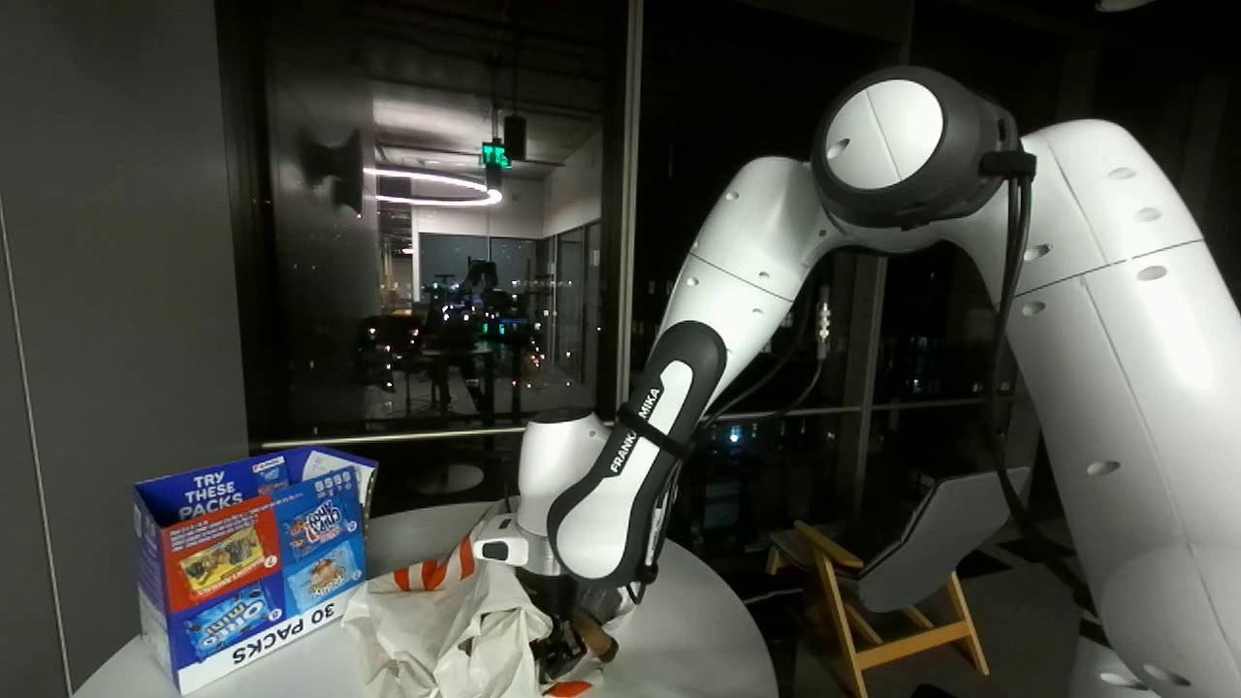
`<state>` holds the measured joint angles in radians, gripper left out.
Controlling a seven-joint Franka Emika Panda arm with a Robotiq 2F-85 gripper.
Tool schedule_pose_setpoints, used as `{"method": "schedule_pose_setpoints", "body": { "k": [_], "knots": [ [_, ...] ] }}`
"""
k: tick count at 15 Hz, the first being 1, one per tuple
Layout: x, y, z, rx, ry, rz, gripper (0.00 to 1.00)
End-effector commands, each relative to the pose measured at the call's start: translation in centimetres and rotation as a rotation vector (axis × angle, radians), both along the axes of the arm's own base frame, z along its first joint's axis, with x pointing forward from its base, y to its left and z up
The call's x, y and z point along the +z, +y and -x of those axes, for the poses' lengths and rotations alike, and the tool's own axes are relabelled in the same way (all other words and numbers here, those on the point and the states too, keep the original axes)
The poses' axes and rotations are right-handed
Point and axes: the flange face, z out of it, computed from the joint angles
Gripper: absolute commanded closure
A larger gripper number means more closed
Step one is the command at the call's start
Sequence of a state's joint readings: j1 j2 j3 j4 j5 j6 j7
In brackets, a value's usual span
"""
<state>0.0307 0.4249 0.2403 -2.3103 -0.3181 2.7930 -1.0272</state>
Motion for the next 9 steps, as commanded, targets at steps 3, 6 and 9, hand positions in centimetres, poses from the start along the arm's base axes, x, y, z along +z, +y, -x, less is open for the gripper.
{"method": "schedule_pose_setpoints", "body": {
  "k": [3, 6, 9],
  "knots": [
    [0.6, 0.2, -0.5, -0.072, 0.023, -0.004, 0.87],
    [1.2, 0.0, 0.0, -0.161, 0.054, 0.021, 0.86],
    [2.9, 0.1, 1.9, -0.283, 0.067, 0.113, 0.89]
  ]
}}
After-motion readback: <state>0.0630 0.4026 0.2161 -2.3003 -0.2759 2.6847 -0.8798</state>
